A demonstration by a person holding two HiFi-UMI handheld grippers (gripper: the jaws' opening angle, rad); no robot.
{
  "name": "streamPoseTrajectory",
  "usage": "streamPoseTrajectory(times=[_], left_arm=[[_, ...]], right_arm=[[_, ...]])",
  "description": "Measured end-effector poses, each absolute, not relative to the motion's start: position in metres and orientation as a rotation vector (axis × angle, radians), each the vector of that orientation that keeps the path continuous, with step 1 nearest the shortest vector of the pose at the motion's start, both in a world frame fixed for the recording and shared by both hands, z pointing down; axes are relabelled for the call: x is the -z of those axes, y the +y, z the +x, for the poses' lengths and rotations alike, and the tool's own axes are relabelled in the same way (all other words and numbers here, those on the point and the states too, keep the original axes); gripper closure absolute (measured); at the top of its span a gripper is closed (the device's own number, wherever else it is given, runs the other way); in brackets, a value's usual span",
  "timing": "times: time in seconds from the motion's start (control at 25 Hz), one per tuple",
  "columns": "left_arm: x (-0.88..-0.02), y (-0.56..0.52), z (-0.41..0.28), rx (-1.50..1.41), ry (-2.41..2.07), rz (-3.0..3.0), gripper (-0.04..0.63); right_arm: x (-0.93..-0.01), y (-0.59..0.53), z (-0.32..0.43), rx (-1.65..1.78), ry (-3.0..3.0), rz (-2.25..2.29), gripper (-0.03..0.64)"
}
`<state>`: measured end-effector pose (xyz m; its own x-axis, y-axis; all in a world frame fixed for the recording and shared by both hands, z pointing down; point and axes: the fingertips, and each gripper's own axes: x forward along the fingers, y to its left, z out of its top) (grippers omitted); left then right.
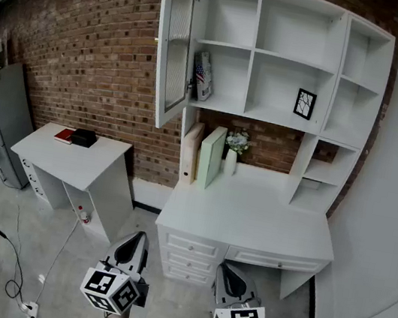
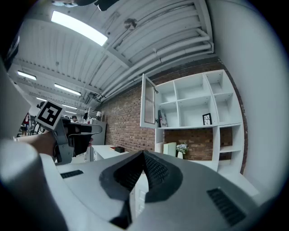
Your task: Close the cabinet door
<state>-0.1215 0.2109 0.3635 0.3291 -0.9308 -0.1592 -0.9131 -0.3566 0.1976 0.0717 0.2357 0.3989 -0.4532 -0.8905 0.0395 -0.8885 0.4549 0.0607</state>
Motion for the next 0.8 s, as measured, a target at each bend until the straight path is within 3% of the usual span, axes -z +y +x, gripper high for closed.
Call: streamPoseTrajectory(times=[0.4, 0.8], left_arm=[[-0.358, 0.208, -0.119, 0.380, -1.735, 2.510, 0.583], [-0.360, 0.136, -0.103, 0.358, -1.705, 2.552, 0.583]], right_arm=[[-0.400, 0.232, 0.075, 0.024, -2.638, 1.631, 0.615], [-0.411, 0.164, 0.089, 0.004, -2.586, 1.670, 0.615]])
